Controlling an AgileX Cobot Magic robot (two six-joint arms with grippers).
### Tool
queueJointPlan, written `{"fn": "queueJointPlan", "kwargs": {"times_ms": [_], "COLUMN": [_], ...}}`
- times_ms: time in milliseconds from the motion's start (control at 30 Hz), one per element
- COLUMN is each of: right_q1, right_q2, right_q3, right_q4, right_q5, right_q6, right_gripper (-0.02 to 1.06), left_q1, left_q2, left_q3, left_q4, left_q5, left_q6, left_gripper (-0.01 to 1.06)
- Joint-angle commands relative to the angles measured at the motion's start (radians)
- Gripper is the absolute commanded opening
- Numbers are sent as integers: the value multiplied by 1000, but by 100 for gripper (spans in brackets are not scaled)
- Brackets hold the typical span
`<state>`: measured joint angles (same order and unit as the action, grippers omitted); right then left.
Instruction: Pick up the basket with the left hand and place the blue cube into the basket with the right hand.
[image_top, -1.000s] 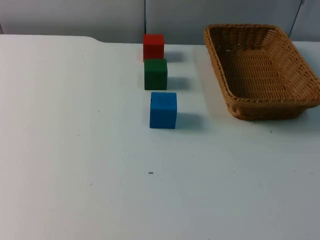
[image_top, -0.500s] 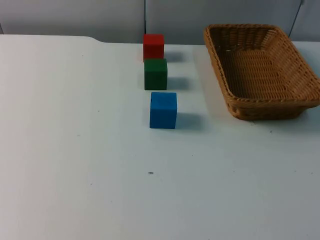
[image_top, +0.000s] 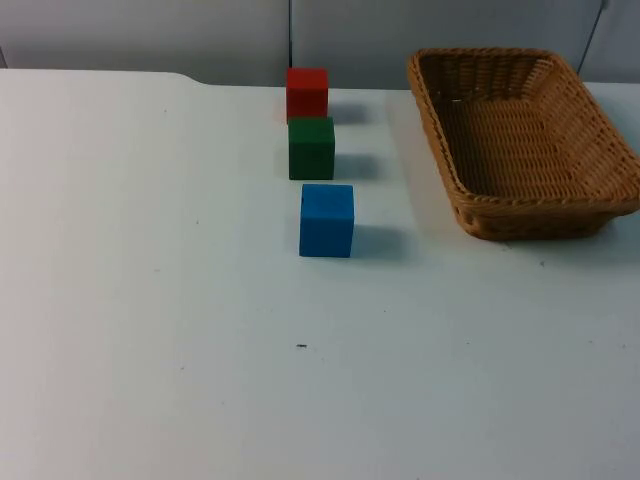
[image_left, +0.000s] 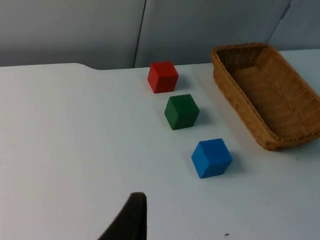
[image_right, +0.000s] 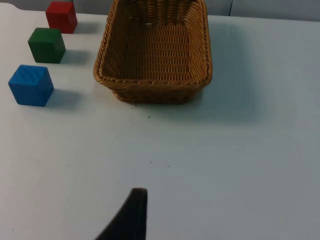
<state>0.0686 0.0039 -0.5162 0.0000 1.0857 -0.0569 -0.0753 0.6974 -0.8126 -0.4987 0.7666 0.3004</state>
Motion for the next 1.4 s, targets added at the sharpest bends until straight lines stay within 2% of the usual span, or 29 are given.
{"fn": "queueJointPlan", "kwargs": {"times_ms": [0, 67, 200, 233, 367, 400, 533, 567, 767, 867, 1033, 1167, 1367], "right_q1": [1, 1, 1, 1, 1, 1, 1, 1, 1, 1, 1, 1, 1], "right_q2": [-4, -4, -4, -4, -4, -4, -4, -4, -4, -4, -4, -4, -4], "right_q3": [5, 5, 5, 5, 5, 5, 5, 5, 5, 5, 5, 5, 5], "right_q4": [0, 0, 0, 0, 0, 0, 0, 0, 0, 0, 0, 0, 0], "right_q5": [-10, -10, -10, -10, -10, -10, -10, -10, -10, -10, -8, -8, -8], "right_q6": [2, 2, 2, 2, 2, 2, 2, 2, 2, 2, 1, 1, 4], "right_gripper": [104, 104, 104, 104, 104, 104, 104, 104, 104, 104, 104, 104, 104], "left_q1": [2, 2, -14, -14, -106, -106, -245, -245, -334, -377, -405, -448, -485], "left_q2": [84, 122, 284, 284, 439, 439, 627, 627, 841, 979, 1097, 1254, 1390], "left_q3": [-23, -35, -68, -68, -105, -105, -193, -193, -341, -457, -568, -713, -851], "left_q4": [-106, -149, -340, -340, -386, -386, -384, -384, -384, -384, -384, -380, -318], "left_q5": [-43, -46, -70, -70, -142, -142, -221, -221, -226, -235, -232, -204, -185], "left_q6": [83, 114, 261, 261, 301, 301, 301, 301, 291, 270, 235, 178, 79], "left_gripper": [104, 104, 104, 104, 104, 104, 104, 104, 104, 104, 104, 104, 104]}}
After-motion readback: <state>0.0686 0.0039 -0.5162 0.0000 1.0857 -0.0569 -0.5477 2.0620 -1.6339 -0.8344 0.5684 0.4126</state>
